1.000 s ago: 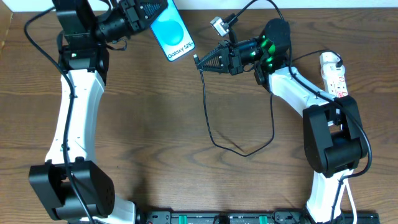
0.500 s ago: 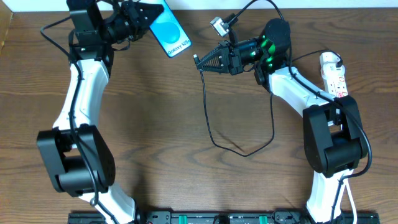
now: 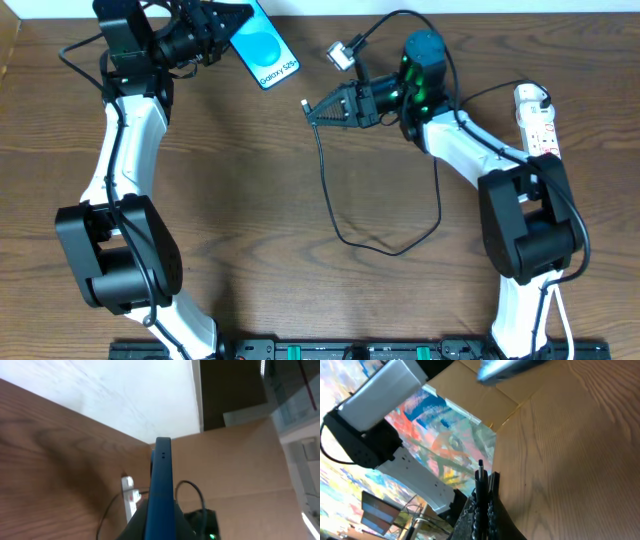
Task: Plug charger to phone and switch on socket
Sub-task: 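Align the connector under the phone's bottom port with the right gripper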
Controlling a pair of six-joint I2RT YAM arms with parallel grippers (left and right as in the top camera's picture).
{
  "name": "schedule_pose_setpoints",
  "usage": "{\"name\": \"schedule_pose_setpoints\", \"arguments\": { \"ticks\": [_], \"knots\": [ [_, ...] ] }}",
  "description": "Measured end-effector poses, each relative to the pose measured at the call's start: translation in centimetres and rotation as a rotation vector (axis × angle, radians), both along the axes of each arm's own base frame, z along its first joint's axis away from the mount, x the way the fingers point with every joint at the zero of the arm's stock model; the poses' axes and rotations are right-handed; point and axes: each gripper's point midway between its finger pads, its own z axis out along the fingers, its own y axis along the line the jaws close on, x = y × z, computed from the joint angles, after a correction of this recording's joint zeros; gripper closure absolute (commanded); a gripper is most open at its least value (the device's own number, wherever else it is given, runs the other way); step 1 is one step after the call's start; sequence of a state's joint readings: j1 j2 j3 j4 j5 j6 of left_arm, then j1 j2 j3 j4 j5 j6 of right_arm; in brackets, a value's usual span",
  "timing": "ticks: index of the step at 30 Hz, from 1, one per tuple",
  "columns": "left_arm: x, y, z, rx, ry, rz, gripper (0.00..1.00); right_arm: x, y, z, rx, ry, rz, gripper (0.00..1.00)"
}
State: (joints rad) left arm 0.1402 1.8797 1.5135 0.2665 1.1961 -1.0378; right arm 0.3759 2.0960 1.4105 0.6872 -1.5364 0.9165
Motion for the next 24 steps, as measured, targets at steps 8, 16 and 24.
{"name": "schedule_pose_setpoints", "arguments": {
  "ticks": [8, 16, 24],
  "knots": [
    [-1.2, -0.9, 0.2, -0.015, -0.001, -0.085, 0.93, -0.3, 1.0, -1.0, -0.005, 0.010, 0.012, 0.99],
    [-1.7, -2.0, 0.3, -0.006, -0.026, -0.126, 0.93, -0.5, 1.7, 0.0, 0.013, -0.017, 0.000, 0.99],
    [-1.8, -2.1, 0.3, 0.003, -0.044, -0.133, 0.93, 0.0, 1.9, 0.3, -0.003, 0.049, -0.032, 0.99]
  ]
}}
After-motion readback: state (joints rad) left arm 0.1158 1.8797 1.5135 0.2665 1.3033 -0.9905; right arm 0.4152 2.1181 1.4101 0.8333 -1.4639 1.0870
